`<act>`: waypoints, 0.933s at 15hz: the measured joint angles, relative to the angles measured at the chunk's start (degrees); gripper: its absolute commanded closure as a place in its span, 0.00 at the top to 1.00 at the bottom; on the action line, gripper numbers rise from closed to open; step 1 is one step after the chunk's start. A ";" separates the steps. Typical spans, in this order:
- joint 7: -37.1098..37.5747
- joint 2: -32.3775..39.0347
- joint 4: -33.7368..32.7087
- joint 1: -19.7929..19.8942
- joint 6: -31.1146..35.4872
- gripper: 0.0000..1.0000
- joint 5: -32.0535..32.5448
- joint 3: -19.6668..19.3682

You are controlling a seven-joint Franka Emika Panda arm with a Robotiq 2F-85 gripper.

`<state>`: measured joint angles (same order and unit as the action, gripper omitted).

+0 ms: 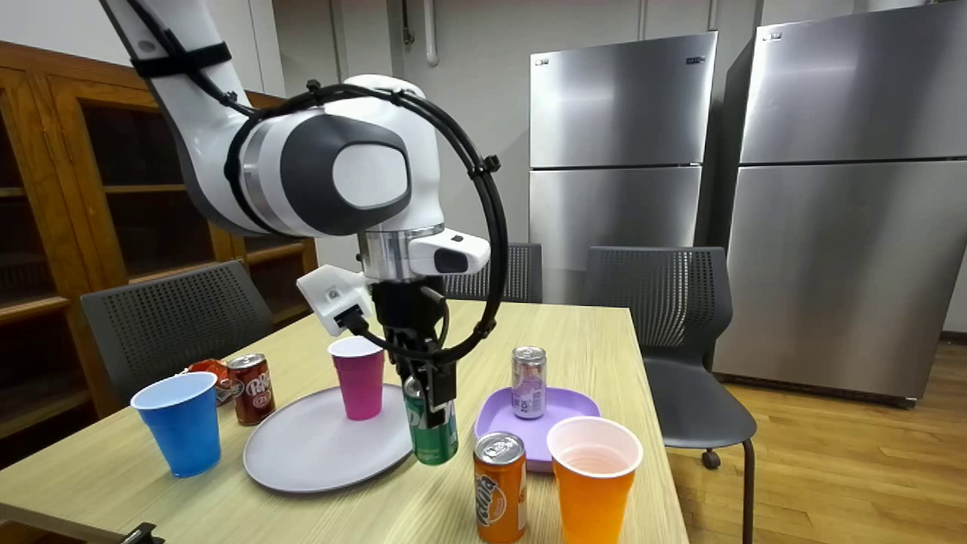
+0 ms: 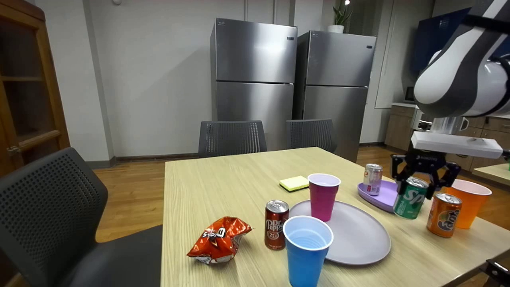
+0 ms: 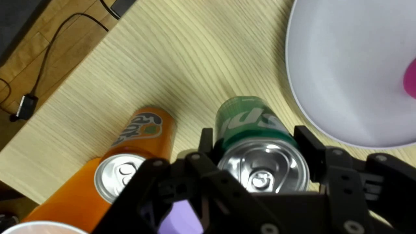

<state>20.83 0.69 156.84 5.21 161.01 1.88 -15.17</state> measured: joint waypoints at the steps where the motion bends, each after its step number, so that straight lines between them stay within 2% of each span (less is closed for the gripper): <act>1: -0.59 0.00 -0.79 0.18 -0.16 0.39 -1.23 0.12; 7: -4.71 1.52 -7.80 1.63 -3.73 0.39 -7.77 0.31; 14: -8.27 9.97 -18.34 4.37 -7.97 0.39 -11.59 0.31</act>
<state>12.56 10.66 138.50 9.58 153.05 -9.71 -14.87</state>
